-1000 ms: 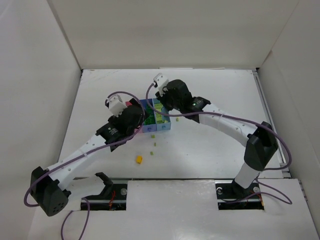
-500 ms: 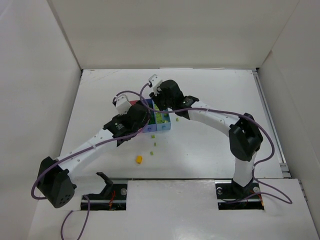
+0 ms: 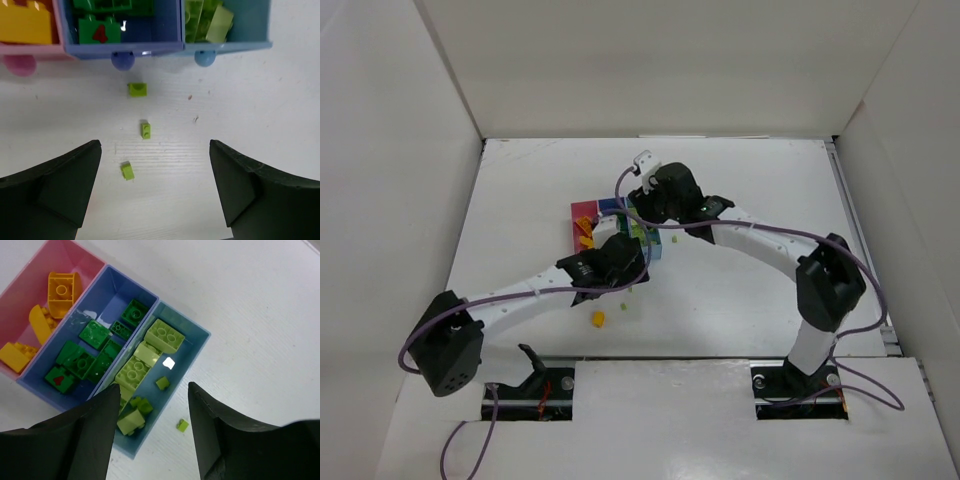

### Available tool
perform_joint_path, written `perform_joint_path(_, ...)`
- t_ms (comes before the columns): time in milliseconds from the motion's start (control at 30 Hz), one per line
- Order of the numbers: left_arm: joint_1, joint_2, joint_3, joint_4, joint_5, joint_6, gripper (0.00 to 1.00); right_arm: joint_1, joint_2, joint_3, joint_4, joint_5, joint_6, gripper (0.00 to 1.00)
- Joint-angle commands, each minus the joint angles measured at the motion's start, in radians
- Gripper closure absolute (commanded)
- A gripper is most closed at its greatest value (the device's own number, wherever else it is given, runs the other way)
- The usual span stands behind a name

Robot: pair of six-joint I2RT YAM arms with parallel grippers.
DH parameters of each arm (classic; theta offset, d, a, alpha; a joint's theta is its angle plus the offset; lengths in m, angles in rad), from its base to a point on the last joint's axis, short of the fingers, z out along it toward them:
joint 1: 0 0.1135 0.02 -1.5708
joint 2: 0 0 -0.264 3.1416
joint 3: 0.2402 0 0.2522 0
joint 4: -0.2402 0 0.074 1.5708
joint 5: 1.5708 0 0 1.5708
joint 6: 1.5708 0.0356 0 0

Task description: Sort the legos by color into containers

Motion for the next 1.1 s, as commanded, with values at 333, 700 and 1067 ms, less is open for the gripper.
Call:
perform_joint_path(333, -0.089, 0.065, -0.075, -0.041, 0.066, -0.035, 0.36, -0.015, -0.291, -0.255, 0.023, 0.045, 0.095, 0.38)
perform_joint_path(700, -0.155, 0.120, -0.085, -0.088, 0.028, -0.078, 0.54, -0.015, -0.381, -0.354, -0.011, 0.085, 0.144, 0.38)
perform_joint_path(1067, -0.175, 0.244, -0.036, -0.170, -0.094, -0.187, 0.66, -0.015, -0.434, -0.408, -0.020, 0.120, 0.153, 0.38)
